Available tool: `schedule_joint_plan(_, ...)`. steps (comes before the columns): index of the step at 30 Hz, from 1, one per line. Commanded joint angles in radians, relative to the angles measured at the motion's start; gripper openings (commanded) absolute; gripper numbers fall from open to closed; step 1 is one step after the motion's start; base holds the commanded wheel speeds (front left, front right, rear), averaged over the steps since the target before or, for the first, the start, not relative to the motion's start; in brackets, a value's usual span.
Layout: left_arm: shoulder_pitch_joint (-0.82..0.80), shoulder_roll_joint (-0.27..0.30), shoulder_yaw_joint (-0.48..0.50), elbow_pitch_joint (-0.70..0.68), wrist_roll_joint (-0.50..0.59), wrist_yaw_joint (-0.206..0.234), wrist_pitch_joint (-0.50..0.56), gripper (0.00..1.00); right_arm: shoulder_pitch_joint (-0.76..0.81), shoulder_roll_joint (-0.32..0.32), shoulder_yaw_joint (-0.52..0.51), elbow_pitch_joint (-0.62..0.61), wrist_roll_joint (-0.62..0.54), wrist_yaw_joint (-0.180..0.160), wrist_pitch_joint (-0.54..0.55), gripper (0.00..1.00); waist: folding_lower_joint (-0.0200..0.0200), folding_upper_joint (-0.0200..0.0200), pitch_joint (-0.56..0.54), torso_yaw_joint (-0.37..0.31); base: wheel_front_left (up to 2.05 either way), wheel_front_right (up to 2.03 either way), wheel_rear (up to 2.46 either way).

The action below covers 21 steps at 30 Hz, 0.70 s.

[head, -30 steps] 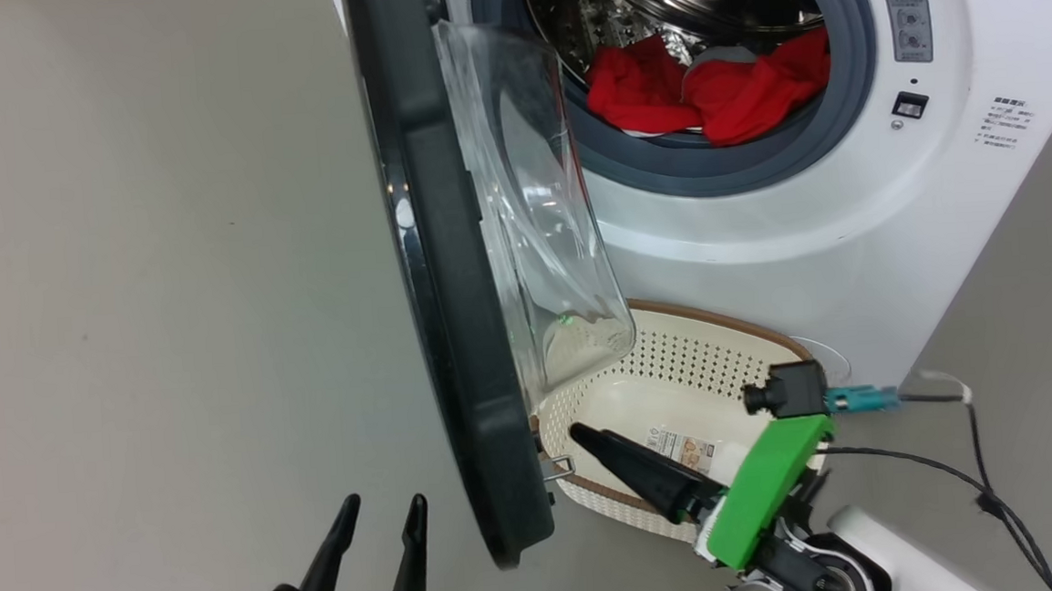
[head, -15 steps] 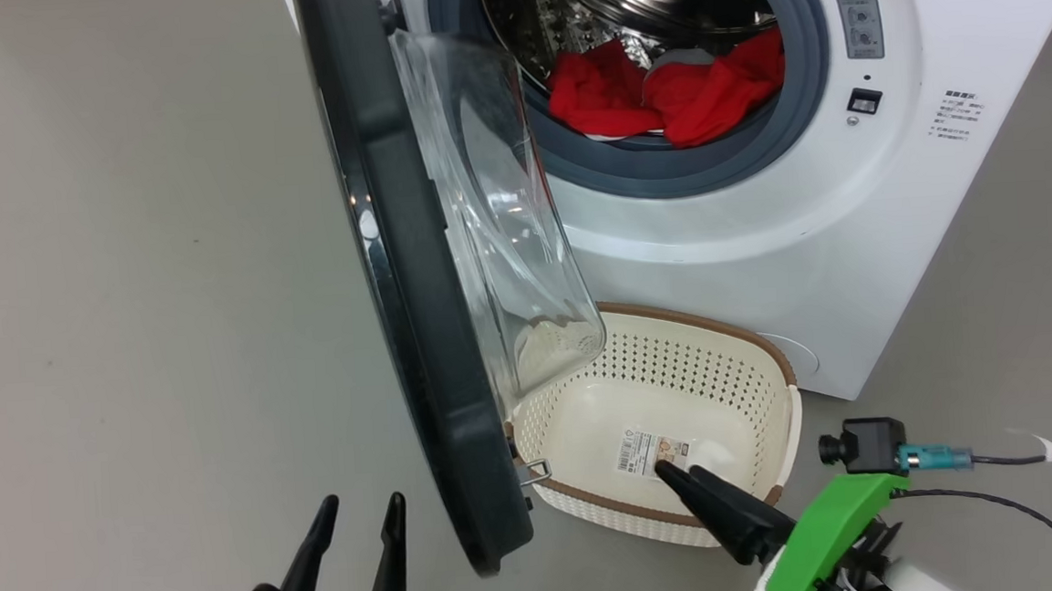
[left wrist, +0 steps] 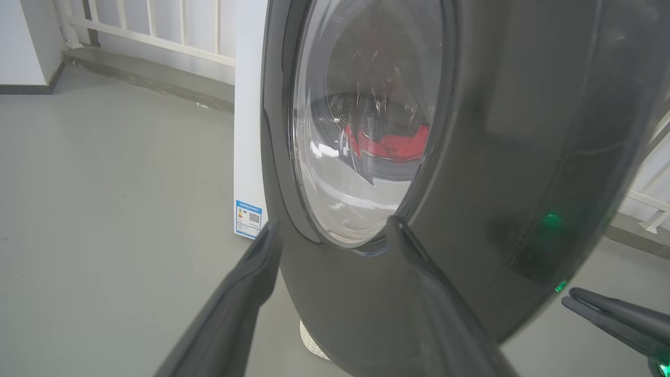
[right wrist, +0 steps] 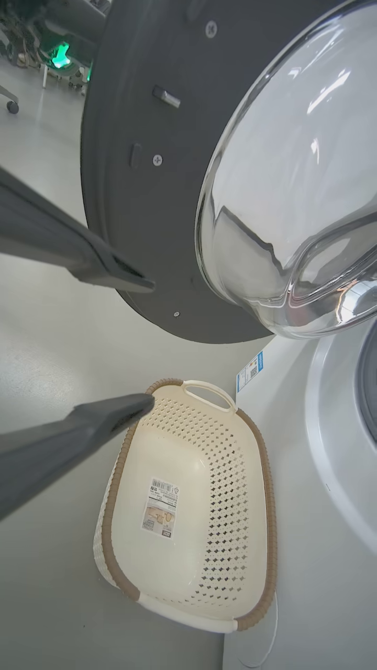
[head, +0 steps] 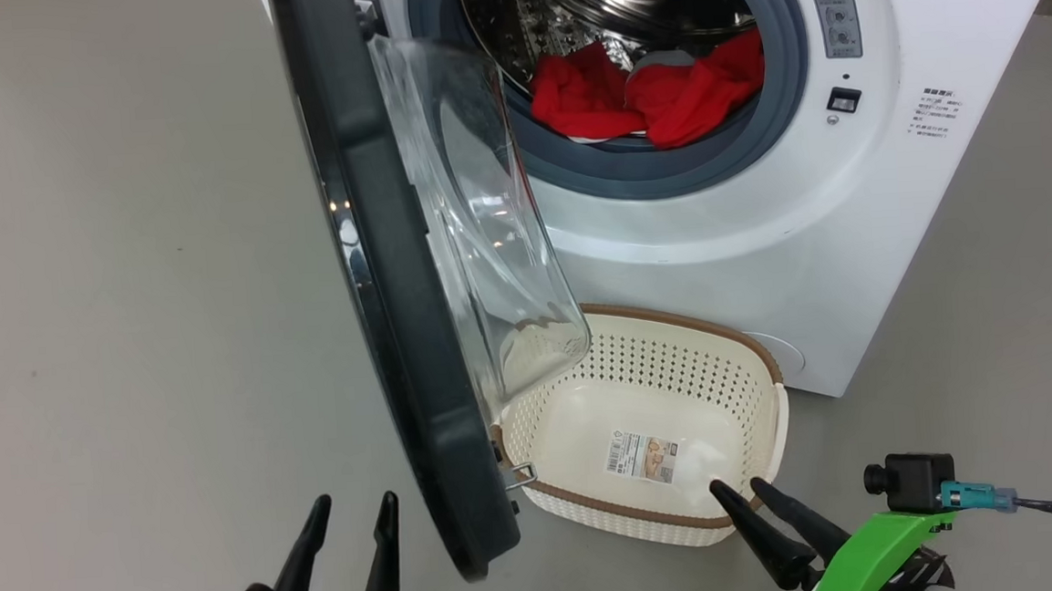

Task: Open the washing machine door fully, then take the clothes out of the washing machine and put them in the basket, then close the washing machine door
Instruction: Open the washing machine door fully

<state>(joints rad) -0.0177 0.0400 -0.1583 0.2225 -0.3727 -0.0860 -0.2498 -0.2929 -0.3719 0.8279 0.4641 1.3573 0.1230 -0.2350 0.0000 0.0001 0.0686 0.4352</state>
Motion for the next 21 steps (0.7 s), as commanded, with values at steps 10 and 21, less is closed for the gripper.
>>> schedule_joint_plan(10, -0.021, 0.01, 0.045, -0.024, -0.005, 0.001, -0.012, 1.0, 0.009, 0.02, -0.155, -0.012, -0.287, 0.008, -0.026, 1.0, 0.0, -0.0001, 0.001, -0.012, 0.0, 0.0, 0.0)
schedule_joint_plan(21, -0.02, 0.01, 0.044, -0.028, -0.002, 0.002, -0.012, 1.0, 0.121, 0.087, -0.39, -0.088, -0.679, 0.008, -0.027, 1.0, 0.0, -0.0001, -0.004, -0.018, 0.0, 0.0, 0.0)
